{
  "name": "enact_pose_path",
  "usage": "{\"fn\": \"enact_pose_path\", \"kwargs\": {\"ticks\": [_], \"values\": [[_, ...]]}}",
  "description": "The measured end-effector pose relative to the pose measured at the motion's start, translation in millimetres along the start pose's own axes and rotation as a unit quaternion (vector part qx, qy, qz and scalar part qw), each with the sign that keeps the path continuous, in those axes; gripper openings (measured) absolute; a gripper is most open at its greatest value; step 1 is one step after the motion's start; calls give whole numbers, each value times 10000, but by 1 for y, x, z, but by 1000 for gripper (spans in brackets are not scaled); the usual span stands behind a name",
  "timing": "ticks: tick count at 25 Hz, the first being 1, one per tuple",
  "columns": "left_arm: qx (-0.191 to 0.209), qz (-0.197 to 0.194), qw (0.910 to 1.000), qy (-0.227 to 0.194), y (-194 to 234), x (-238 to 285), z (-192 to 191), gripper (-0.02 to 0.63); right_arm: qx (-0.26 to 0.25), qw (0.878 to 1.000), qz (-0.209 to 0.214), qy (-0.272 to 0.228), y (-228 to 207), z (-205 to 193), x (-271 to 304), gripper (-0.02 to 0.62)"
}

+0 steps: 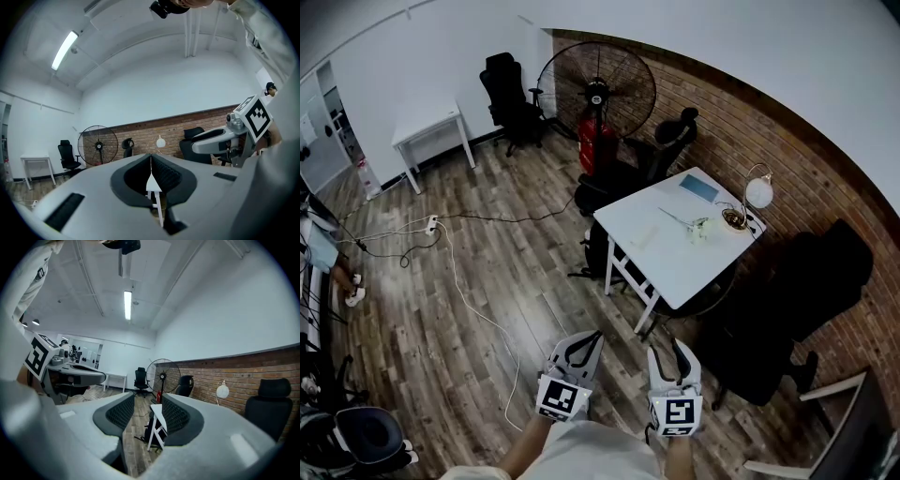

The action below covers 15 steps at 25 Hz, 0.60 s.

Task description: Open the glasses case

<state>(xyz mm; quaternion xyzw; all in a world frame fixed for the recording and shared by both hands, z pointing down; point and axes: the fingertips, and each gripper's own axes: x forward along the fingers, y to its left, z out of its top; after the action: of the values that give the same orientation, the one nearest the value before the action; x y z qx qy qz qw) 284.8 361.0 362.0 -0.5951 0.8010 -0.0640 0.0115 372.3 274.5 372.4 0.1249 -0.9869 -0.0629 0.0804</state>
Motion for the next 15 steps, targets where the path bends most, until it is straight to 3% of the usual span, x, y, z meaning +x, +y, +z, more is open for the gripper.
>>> {"fn": "enact_pose_path", "kwargs": {"ticks": [9, 15], "values": [[-195, -133, 9997, 50, 52, 33, -12, 8, -6, 9998, -135, 152, 2, 5, 61, 187], [64, -220, 9997, -33, 95, 46, -11, 8, 11, 9996, -224, 143, 10, 11, 101, 186]]}}
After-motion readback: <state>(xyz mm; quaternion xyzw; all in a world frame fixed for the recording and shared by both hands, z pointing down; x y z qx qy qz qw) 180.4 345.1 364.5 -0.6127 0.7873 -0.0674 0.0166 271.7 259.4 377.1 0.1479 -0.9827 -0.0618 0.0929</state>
